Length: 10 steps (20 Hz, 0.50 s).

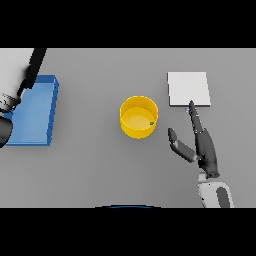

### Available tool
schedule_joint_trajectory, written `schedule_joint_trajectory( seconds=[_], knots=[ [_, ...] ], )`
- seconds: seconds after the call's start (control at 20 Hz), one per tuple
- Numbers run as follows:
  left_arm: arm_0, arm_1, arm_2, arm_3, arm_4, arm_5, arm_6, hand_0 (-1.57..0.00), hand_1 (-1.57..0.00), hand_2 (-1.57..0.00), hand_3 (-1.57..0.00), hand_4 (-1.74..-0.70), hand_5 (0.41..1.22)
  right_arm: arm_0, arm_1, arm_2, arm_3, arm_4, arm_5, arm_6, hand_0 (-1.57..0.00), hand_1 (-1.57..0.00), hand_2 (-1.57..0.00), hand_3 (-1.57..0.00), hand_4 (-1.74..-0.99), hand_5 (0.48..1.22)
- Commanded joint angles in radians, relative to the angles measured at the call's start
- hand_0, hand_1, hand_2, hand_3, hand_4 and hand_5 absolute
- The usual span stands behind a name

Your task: Pick up the red beaker and tilt it to pour out 1 green nut into yellow bowl. Pick up the yellow bowl and place it on the metallic measuring scale.

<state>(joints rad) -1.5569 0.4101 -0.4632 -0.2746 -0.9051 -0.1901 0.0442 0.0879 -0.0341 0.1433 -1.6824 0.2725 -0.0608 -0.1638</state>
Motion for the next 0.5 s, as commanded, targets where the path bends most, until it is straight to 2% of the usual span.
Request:
schedule_joint_trajectory(
  seconds=[0.0,0.25,0.3,0.45],
  knots=[
    [0.027,0.03,0.042,0.008,0.042,0.035,0.017,-1.57,-1.57,-1.57,-1.45,-1.74,1.221,0.001,0.003,0.003,0.003,-0.005,0.005,-0.001,0.0,0.0,0.0,0.0,-1.002,0.666],
    [0.198,0.151,0.203,-0.031,0.227,0.158,0.134,-1.57,-1.57,-1.57,-1.42,-1.74,1.221,-0.016,-0.008,-0.003,0.022,0.0,0.004,0.018,0.0,0.0,0.0,0.0,-1.044,0.654],
    [0.235,0.161,0.243,-0.043,0.275,0.177,0.175,-1.57,-1.57,-1.57,-1.43,-1.74,1.221,-0.008,-0.007,0.001,0.018,0.0,0.006,0.009,0.0,0.0,0.0,0.0,-1.05,0.653],
    [0.367,0.18,0.322,-0.113,0.387,0.243,0.208,-1.57,-1.57,-1.57,-1.46,-1.74,1.221,-0.009,-0.004,0.008,0.019,0.022,-0.009,0.006,0.0,0.0,0.0,0.0,-1.048,0.652]
  ],
)
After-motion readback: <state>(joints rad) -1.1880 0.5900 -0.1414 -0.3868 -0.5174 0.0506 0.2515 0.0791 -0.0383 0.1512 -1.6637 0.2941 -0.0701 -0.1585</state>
